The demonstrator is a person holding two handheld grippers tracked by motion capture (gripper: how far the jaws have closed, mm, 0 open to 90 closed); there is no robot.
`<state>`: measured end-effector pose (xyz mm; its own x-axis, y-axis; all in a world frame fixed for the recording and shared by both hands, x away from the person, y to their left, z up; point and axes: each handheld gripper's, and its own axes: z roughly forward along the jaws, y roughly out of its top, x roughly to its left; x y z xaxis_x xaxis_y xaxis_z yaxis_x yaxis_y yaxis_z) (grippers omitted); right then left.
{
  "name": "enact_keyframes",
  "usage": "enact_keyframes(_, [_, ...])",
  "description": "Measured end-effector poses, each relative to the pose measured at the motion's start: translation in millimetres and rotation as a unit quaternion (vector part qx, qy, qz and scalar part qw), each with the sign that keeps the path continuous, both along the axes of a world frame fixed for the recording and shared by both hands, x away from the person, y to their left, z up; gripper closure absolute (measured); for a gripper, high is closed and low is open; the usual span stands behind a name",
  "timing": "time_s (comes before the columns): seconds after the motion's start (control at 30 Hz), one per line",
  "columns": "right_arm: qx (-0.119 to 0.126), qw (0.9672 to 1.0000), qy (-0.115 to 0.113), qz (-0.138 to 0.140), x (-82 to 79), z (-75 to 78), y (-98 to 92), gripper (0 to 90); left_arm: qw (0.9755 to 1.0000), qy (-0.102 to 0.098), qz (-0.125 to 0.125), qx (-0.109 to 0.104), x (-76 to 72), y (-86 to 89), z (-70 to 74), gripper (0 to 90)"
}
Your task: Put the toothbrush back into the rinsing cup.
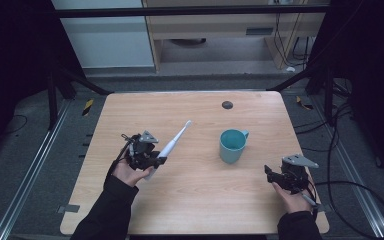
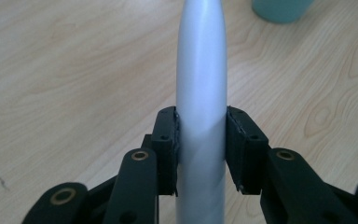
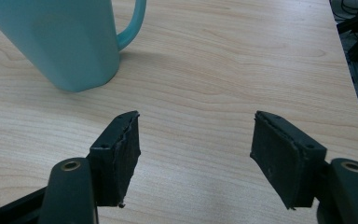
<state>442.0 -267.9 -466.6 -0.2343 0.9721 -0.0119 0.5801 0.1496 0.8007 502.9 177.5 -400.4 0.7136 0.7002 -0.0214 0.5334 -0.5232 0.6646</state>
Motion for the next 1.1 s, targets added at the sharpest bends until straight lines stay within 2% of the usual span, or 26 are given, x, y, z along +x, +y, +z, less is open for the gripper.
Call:
enact_keyframes(0.23, [-0.001, 1.0000, -0.001, -0.001, 0.4, -0.4, -0.1, 31.1, 0.9985, -0.040, 0.019, -0.034, 5.6, -10.0, 12.6, 66.1])
enact_keyframes(0.4, [-0.001, 1.0000, -0.003, -0.001, 0.5, -0.4, 0.1, 30.6, 0.9957, -0.065, 0.027, -0.060, 9.7, -23.7, 20.4, 66.1])
enact_keyframes(0.7, [0.002, 1.0000, -0.005, 0.002, 0.7, -0.4, 0.0, 29.7, 0.9904, -0.091, 0.029, -0.100, 16.7, -44.3, 29.4, 66.1])
enact_keyframes(0.9, [0.003, 1.0000, -0.004, 0.003, 1.3, -0.8, -0.1, 29.3, 0.9875, -0.104, 0.032, -0.114, 20.6, -53.2, 33.4, 66.1])
enact_keyframes(0.97, [0.004, 1.0000, -0.003, 0.003, 1.4, -0.9, -0.1, 29.2, 0.9855, -0.111, 0.032, -0.124, 22.5, -59.1, 35.0, 66.1])
enact_keyframes(1.1, [0.004, 1.0000, -0.003, 0.005, 1.8, -1.1, -0.3, 29.0, 0.9830, -0.118, 0.032, -0.136, 24.6, -68.6, 34.9, 66.0])
